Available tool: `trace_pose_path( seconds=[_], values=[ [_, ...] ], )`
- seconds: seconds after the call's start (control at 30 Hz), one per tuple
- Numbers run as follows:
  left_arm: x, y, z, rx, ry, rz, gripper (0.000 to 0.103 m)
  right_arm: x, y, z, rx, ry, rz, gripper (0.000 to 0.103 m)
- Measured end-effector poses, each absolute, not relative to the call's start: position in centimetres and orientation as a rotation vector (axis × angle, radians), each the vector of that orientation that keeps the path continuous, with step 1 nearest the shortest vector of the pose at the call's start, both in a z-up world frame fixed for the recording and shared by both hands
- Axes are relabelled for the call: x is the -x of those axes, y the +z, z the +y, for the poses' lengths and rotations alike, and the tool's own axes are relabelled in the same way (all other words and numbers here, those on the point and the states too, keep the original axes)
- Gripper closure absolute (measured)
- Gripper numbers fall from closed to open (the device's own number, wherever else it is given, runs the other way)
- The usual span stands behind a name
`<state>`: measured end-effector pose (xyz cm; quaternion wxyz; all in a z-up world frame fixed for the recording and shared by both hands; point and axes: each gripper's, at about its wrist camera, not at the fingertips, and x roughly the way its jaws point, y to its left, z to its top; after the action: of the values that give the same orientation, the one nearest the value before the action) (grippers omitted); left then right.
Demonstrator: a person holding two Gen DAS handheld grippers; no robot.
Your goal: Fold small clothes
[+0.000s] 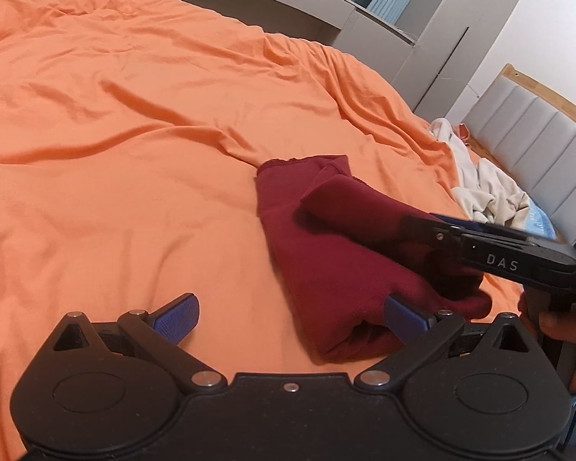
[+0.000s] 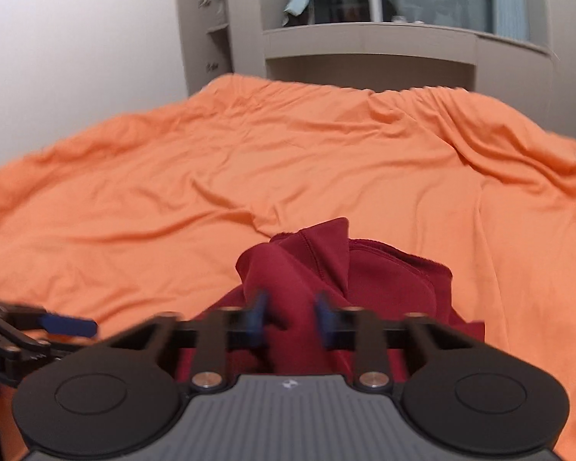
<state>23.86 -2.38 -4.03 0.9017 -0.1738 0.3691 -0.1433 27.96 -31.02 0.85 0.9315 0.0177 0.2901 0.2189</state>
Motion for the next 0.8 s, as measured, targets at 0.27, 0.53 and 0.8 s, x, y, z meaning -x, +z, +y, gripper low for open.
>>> trace_pose_path(
  seconds=[0.27,0.53,0.8],
  values=[
    [-25.7,-4.2,-3.9,0.373,-0.332,0.766,0.001,-26.7,-0.1,-41.0,-0.367,0.274,0.56,0.092],
    [-27.4,-5.0,-5.9,0.34,-0.372,0.809,0.001,-26.3,-4.2,-44.8,-0.472,0.172,0.645,0.092],
    [-28.3,-6.6,-6.1,0.356,-0.394,0.858,0.0,-26.0,-5.8,-46.0,-0.617,0.182,0.641,0.063]
  ],
)
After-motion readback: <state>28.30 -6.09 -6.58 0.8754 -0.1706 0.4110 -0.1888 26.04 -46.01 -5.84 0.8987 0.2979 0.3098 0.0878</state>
